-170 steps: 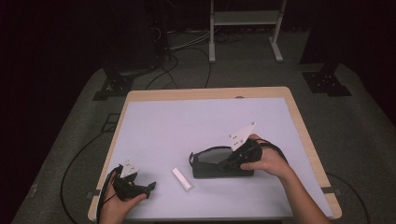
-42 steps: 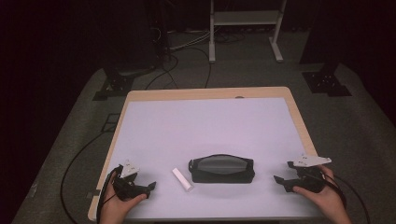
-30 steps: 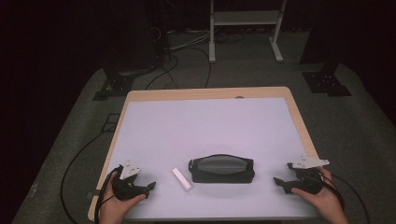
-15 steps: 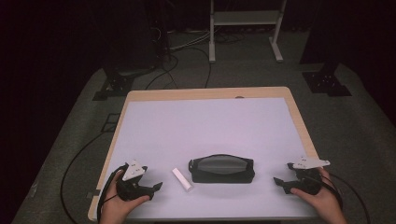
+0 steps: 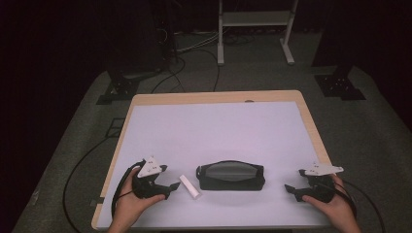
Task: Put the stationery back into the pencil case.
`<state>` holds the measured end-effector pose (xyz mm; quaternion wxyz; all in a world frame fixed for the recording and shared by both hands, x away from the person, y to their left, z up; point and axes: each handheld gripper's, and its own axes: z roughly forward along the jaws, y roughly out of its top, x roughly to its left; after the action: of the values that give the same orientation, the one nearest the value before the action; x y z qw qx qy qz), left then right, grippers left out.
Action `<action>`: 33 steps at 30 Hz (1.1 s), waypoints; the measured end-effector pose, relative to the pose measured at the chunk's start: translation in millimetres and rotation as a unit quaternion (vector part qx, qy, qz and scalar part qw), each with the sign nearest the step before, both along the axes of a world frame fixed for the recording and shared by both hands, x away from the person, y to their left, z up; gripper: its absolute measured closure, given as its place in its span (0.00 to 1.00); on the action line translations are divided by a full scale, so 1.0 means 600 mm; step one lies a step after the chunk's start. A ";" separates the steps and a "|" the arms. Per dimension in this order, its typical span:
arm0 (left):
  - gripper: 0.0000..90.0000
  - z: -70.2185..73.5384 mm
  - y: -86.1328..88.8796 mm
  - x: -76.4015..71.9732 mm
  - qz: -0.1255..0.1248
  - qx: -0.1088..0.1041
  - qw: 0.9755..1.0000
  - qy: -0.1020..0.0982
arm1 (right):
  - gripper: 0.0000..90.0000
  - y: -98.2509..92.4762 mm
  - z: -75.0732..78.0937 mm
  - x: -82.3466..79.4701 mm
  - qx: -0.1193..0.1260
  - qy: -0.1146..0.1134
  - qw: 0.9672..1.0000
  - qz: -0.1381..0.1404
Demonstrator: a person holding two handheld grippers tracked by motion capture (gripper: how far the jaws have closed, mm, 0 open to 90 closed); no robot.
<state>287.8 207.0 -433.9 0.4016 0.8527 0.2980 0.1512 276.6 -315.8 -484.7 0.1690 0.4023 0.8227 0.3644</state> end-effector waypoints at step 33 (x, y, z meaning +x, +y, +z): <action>0.24 -0.037 -0.046 0.098 0.027 0.069 0.997 0.031 | 0.17 0.000 0.000 0.000 0.001 0.001 1.000 0.000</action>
<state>346.5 179.3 -456.4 0.3280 0.8742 0.3226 0.1555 276.6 -315.9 -484.7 0.1675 0.4033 0.8223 0.3647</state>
